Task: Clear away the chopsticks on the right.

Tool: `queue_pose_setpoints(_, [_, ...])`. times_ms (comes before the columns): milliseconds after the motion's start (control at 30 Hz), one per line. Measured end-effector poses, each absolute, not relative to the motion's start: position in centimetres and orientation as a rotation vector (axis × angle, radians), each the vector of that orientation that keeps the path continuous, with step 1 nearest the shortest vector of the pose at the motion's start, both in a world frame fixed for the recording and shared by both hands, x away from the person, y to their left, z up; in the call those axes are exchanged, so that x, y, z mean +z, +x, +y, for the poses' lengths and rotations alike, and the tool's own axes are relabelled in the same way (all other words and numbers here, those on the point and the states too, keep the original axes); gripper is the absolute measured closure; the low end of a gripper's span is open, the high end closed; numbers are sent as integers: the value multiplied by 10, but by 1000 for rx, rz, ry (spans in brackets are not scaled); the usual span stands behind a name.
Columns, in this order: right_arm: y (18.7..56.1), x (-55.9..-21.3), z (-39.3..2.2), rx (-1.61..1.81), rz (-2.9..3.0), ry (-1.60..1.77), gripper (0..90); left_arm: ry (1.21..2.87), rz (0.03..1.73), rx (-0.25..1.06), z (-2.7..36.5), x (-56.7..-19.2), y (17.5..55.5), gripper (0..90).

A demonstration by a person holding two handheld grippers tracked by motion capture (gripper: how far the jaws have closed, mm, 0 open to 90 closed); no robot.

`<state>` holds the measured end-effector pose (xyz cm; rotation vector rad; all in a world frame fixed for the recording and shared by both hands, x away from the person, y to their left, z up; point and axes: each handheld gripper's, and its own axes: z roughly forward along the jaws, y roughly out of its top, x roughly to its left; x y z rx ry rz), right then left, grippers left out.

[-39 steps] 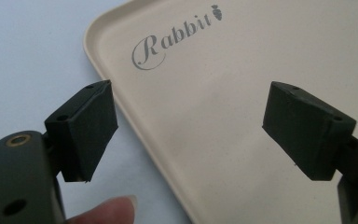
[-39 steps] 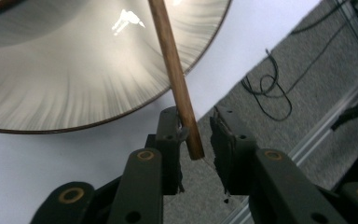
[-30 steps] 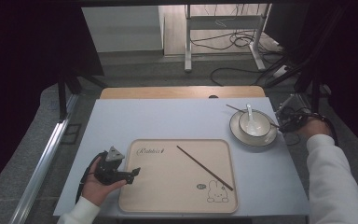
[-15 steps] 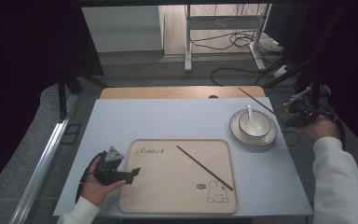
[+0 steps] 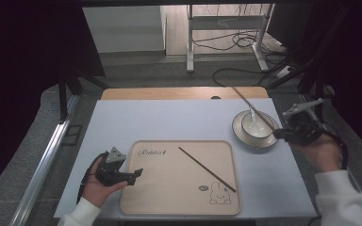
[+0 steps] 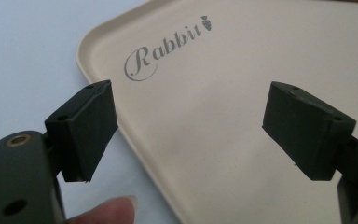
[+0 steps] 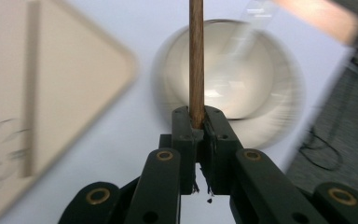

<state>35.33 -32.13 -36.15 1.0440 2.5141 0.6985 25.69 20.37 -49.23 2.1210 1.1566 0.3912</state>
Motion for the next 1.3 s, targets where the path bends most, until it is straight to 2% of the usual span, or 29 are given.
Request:
queue_pose_setpoints(33, [335,-373,-301,698,2578,1000,840,2126,1152,395,204,-492,257,180])
queue_pose_setpoints(167, [313,-394,-274,659,2684,928,839,2128,1150,397,203,-491,256,180])
queue_pose_setpoints(200, [300,-412,-255,620,2754,889,839,2133,1148,395,202,-492,256,180])
queue_pose_setpoints(533, [280,-468,-203,390,2915,845,837,2132,1143,383,202,-492,257,180])
queue_pose_setpoints(700, [275,-480,-190,285,2922,825,832,2130,1137,371,202,-492,259,179])
queue_pose_setpoints(867, [273,-487,-187,247,2909,818,826,2135,1131,362,202,-493,260,180])
queue_pose_setpoints(1033, [268,-477,-186,306,2850,752,614,2131,1132,367,201,-492,261,180])
queue_pose_setpoints(1067, [269,-460,-178,497,2815,731,571,2136,1134,369,202,-492,260,180])
queue_pose_setpoints(1133, [271,-455,-173,559,2821,734,557,2134,1135,371,202,-492,260,180])
queue_pose_setpoints(1167, [282,-447,-149,690,2834,718,551,2131,1137,374,202,-491,259,180])
queue_pose_setpoints(1200, [282,-447,-149,690,2834,718,551,2130,1137,375,202,-491,259,180])
queue_pose_setpoints(1233, [287,-446,-140,726,2844,701,567,2124,1139,380,202,-491,258,180])
queue_pose_setpoints(1300, [303,-451,-111,741,2871,660,670,2129,1137,387,202,-490,256,180])
